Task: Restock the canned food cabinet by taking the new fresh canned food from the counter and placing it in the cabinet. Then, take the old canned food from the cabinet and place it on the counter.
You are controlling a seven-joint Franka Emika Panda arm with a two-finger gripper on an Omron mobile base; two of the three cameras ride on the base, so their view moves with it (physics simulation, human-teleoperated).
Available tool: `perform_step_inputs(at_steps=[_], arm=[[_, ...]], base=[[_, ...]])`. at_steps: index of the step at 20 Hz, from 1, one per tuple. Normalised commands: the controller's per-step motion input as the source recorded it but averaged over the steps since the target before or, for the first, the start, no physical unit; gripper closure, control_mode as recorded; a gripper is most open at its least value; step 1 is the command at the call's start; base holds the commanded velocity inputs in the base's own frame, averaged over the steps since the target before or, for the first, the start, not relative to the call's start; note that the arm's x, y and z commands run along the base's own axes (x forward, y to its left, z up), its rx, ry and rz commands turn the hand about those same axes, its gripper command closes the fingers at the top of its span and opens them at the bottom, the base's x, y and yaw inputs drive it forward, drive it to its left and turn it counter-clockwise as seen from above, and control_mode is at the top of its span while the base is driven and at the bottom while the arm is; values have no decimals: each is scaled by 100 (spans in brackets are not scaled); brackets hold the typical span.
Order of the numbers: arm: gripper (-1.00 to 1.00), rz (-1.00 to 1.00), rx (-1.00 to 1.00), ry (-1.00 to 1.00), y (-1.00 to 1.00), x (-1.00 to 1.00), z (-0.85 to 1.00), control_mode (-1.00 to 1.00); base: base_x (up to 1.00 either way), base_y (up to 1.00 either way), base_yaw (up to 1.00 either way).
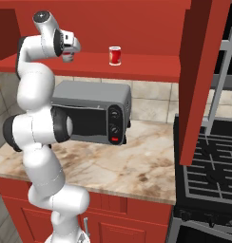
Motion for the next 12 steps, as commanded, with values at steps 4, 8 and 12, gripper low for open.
perform_step_inputs(at_steps=[4,8,12], arm=[[-100,0,-1,1,0,9,-16,-100],[-100,0,-1,0,0,1,-20,-100],[-100,0,-1,0,0,0,-12,-100]], base=[[0,0,0],[0,0,0],[0,0,0]])
